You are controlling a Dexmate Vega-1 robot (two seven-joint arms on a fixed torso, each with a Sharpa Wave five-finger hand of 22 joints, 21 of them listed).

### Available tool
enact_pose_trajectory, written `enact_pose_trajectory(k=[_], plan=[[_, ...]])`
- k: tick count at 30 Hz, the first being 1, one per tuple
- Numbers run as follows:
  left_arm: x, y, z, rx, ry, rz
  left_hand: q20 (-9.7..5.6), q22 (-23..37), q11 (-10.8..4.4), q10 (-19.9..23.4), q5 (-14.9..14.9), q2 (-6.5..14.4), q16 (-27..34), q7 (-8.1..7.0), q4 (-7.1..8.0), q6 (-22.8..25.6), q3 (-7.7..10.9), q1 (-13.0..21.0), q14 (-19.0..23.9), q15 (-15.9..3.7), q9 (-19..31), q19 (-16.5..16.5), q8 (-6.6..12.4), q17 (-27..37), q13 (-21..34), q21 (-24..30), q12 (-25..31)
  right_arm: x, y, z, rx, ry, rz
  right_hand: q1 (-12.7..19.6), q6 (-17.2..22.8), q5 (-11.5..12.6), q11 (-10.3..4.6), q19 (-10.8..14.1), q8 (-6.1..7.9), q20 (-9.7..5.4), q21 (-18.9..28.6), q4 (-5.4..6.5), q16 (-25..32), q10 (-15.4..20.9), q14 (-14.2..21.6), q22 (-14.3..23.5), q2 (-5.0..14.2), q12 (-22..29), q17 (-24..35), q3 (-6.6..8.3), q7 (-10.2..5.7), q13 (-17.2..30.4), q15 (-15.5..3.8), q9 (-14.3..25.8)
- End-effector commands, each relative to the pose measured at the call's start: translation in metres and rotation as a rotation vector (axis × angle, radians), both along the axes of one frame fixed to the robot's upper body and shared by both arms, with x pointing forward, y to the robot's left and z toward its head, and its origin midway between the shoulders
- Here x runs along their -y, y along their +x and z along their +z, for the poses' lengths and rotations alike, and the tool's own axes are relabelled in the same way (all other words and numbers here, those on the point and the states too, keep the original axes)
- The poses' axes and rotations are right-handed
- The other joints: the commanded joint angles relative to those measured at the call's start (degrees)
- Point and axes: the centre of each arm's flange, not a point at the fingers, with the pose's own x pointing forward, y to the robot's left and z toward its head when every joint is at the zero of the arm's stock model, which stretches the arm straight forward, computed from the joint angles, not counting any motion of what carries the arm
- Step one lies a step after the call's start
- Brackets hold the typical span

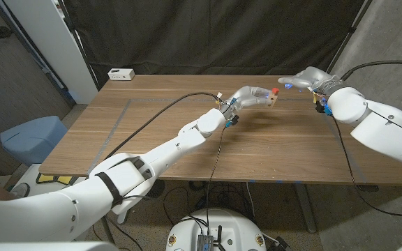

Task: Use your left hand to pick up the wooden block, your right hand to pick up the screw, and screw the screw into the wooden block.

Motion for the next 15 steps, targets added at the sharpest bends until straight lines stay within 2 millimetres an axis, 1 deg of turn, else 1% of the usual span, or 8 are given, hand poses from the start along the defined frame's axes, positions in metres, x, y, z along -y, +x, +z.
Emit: enact_pose_trajectory(k=[1, 3, 5, 9, 15], plan=[[0.000, 0.002, -0.002, 0.019, -0.044, 0.006, -0.04, 0.12, -0.10, 0.66, 0.33, 1.25, 0.09, 1.31, 1.57, 5.60, 1.17, -0.69, 0.69, -2.94, 0.07, 0.25, 0.43, 0.12, 5.09, 0.16, 0.49, 0.009, 0.001, -0.017, 0.064, 0.181, 0.035, -0.49, -1.55, -0.62, 0.40, 0.98, -0.55, -0.55, 0.82, 0.20, 0.17, 0.01, -0.09, 0.22, 0.80, 0.45, 0.31, -0.45, -0.44, 0.33, -0.78, 0.29], [0.001, 0.003, -0.001, 0.020, -0.050, 0.006, -0.08, 0.12, -0.10, 0.68, 0.33, 1.32, 0.16, 1.36, 1.57, 5.63, 1.20, -0.66, 0.83, -2.92, 0.07, 0.31, 0.45, 0.13, 5.09, 0.18, 0.50, 0.010, 0.002, -0.019, 0.079, 0.202, 0.038, -0.70, -1.99, -0.74, 0.32, 1.29, -0.67, -1.54, 0.92, 0.25, 0.25, 0.07, 0.13, 0.27, 0.89, 0.49, 0.33, -0.50, -0.56, 0.35, -1.05, 0.33], [0.002, 0.005, -0.001, 0.023, -0.052, 0.011, -0.12, 0.12, -0.10, 0.68, 0.32, 1.30, 0.18, 1.36, 1.55, 5.73, 1.20, -0.63, 0.92, -2.96, 0.07, 0.35, 0.49, 0.13, 5.09, 0.19, 0.49, 0.012, 0.004, -0.022, 0.097, 0.236, 0.053, -0.98, -2.29, -0.83, 0.35, 1.37, -0.76, -2.05, 0.94, 0.40, 0.36, 0.10, 0.33, 0.30, 1.07, 0.51, 0.39, -0.54, -0.64, 0.36, -1.20, 0.35], [0.003, 0.008, 0.000, 0.018, -0.055, 0.007, -0.13, 0.12, -0.10, 0.73, 0.29, 1.25, 0.18, 1.26, 1.55, 5.80, 1.17, -0.66, 0.95, -2.97, 0.07, 0.35, 0.52, 0.12, 5.10, 0.18, 0.52, 0.016, 0.006, -0.028, 0.127, 0.305, 0.076, -1.46, -3.19, -0.99, 0.43, 1.41, -1.02, -2.65, 0.94, 0.60, 0.42, 0.22, 0.49, 0.36, 1.25, 0.56, 0.45, -0.65, -0.94, 0.38, -1.19, 0.39], [0.006, 0.013, 0.003, 0.022, -0.060, 0.005, -0.11, 0.13, -0.10, 0.72, 0.26, 1.23, 0.18, 1.34, 1.52, 5.75, 1.15, -0.64, 0.93, -3.01, 0.07, 0.35, 0.51, 0.14, 5.10, 0.17, 0.51, 0.018, 0.013, -0.040, 0.159, 0.421, 0.141, -2.17, -4.40, -1.22, 0.69, 1.43, -1.32, -2.81, 0.94, 0.93, 0.57, 0.36, 0.86, 0.43, 1.60, 0.63, 0.55, -0.78, -0.97, 0.41, -0.66, 0.44]])
